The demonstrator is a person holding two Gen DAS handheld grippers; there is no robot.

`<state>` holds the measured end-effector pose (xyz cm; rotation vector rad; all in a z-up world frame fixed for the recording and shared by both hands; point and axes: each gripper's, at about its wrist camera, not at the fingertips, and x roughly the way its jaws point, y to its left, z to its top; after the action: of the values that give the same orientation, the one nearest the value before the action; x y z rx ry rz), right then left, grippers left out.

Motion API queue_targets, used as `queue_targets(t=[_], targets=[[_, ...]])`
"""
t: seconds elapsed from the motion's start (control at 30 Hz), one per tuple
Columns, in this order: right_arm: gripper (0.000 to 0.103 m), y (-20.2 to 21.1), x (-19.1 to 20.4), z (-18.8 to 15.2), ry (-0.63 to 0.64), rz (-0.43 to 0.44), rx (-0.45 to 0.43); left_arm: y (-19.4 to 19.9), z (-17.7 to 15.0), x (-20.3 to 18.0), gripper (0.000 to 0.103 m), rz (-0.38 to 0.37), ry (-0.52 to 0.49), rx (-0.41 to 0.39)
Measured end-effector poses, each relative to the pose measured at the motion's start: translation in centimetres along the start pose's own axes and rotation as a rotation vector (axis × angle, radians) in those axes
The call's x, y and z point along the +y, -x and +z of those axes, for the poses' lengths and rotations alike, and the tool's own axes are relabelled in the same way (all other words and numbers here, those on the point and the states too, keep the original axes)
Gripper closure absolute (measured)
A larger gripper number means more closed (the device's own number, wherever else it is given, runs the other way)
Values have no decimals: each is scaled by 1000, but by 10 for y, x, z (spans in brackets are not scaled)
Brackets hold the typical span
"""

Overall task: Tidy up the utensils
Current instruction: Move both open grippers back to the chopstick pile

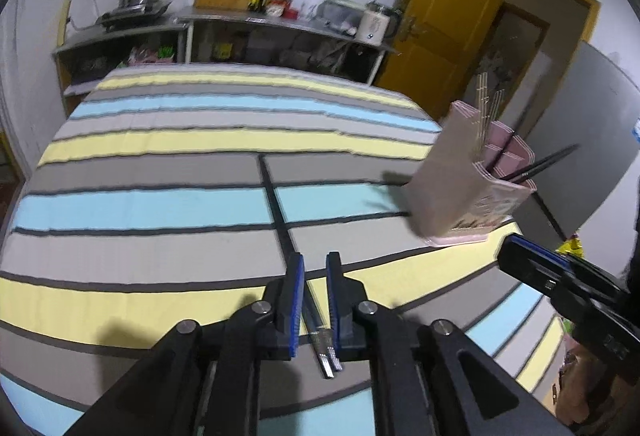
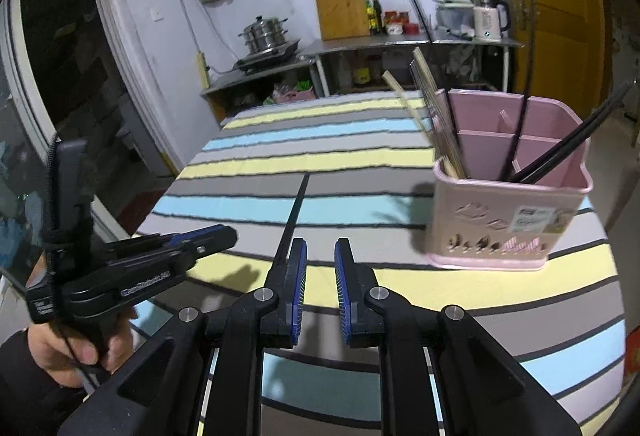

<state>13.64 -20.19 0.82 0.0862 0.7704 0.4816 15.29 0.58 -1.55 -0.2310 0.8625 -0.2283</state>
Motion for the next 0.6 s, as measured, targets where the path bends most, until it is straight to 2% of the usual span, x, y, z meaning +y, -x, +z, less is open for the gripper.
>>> queue_targets(t=[0.4,0.43,0.47,0.6], targets=[[88,-26,-9,-4,-21,-3,52,-76,4,16,88,86,14,87],[88,-27,-10,-4,-23,-4,54,-76,4,16,83,83,14,79],[88,-28,-11,-4,-25,-4,56,-78,4,15,82,88,7,69],[88,-32,-12,-5,-30,-1,64,-78,2,9,75,151,-39,42]])
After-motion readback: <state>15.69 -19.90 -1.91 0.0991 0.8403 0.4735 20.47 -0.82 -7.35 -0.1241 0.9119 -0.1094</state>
